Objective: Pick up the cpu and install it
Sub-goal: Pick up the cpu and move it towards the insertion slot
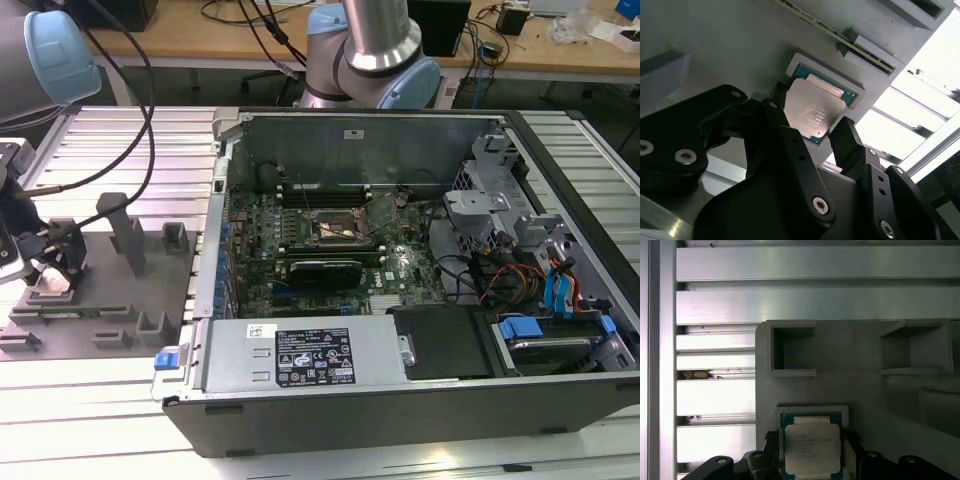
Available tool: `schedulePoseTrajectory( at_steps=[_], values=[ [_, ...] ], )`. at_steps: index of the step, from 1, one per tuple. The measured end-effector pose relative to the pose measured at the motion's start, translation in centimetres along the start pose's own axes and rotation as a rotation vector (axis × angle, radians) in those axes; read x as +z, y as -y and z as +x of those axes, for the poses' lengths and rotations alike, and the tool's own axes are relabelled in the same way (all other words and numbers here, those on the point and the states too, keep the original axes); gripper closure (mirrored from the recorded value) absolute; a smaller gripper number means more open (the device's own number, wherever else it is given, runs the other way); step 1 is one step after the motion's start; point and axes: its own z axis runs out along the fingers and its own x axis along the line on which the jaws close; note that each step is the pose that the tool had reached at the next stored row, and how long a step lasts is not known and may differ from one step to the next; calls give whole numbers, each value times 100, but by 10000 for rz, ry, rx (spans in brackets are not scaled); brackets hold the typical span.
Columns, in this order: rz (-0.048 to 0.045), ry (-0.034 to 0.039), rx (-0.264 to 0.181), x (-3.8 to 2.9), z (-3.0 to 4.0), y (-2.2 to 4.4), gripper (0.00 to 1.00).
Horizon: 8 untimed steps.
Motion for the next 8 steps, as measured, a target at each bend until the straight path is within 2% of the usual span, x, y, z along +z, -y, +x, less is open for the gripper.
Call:
schedulePoseTrajectory(
  at_steps=[8],
  values=[
    [1,-1,4,23,1,13,38]
  ],
)
